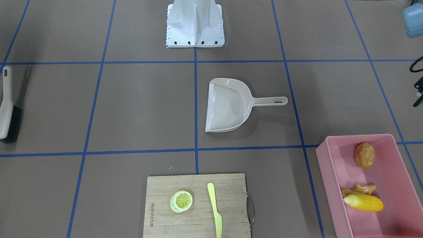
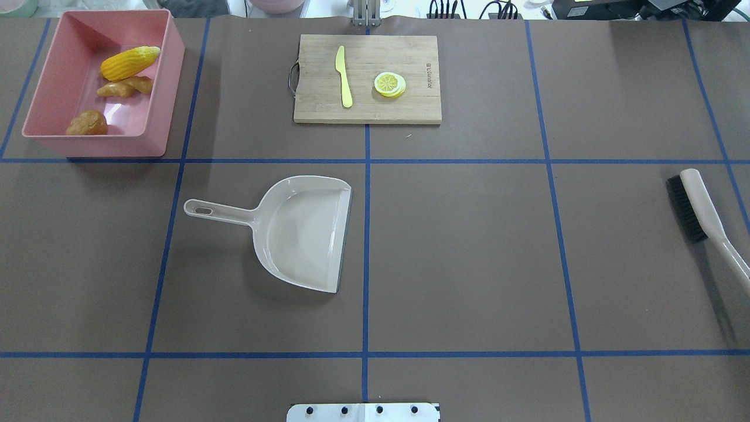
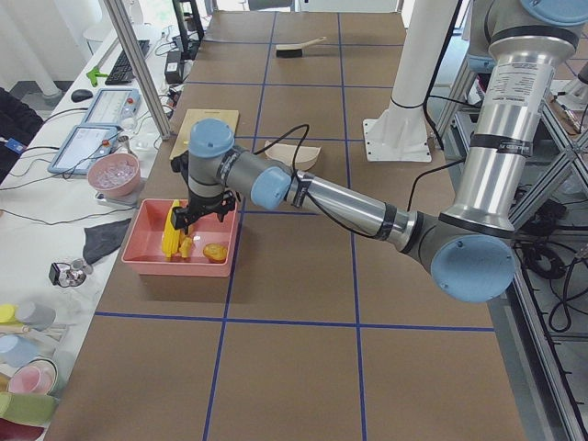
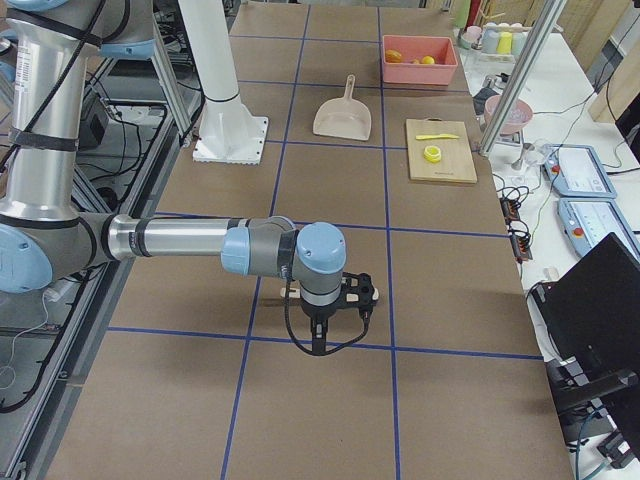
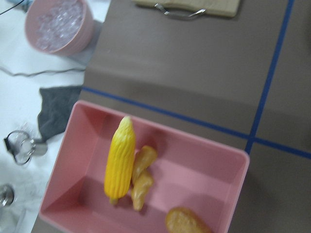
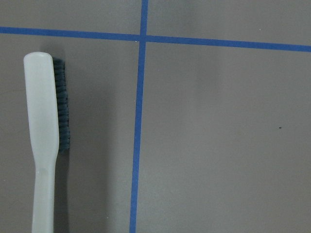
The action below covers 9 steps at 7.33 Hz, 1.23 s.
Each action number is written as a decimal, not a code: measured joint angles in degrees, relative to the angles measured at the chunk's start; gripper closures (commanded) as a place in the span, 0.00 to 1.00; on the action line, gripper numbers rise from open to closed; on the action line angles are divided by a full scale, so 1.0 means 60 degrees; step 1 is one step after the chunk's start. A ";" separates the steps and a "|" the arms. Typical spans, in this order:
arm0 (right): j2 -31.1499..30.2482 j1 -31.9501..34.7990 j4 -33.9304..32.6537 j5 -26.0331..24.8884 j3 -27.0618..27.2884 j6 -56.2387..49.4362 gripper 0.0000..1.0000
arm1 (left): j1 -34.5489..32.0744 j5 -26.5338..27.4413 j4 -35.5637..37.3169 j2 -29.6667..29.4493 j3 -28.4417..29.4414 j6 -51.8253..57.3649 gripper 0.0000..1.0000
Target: Sweep and dump trash into bin
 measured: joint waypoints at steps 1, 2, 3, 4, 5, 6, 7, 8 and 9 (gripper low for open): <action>0.0000 0.0000 0.0000 0.0003 0.0000 -0.0001 0.00 | -0.0425 -0.0629 0.0133 0.0168 0.0863 -0.0015 0.01; 0.0001 0.0000 0.0000 0.0001 0.0000 0.0000 0.00 | -0.0759 -0.1067 0.0586 0.0287 0.1465 -0.0020 0.01; 0.0000 0.0000 0.0000 -0.0002 -0.0005 -0.0004 0.00 | -0.1057 -0.1312 0.1368 0.0347 0.1662 -0.0026 0.01; -0.0002 0.0000 0.0000 -0.0003 -0.0022 -0.0004 0.00 | -0.1231 -0.1249 0.2001 0.0382 0.1658 -0.0029 0.01; -0.0009 0.0000 0.0000 -0.0003 -0.0042 -0.0001 0.00 | -0.1310 -0.0764 0.2340 0.0397 0.1710 -0.0159 0.01; -0.0011 0.0000 0.0000 -0.0003 -0.0048 -0.0004 0.00 | -0.1367 -0.0237 0.2526 0.0402 0.1832 -0.0645 0.01; -0.0013 0.0000 0.0000 -0.0003 -0.0047 -0.0006 0.00 | -0.1437 0.0009 0.2570 0.0489 0.1886 -0.1485 0.01; -0.0014 0.0000 0.0000 -0.0003 -0.0047 -0.0007 0.00 | -0.1476 0.0094 0.2533 0.0649 0.1831 -0.2393 0.01; -0.0014 0.0000 0.0000 -0.0003 -0.0046 -0.0007 0.00 | -0.1498 0.0110 0.2508 0.0763 0.1688 -0.3195 0.01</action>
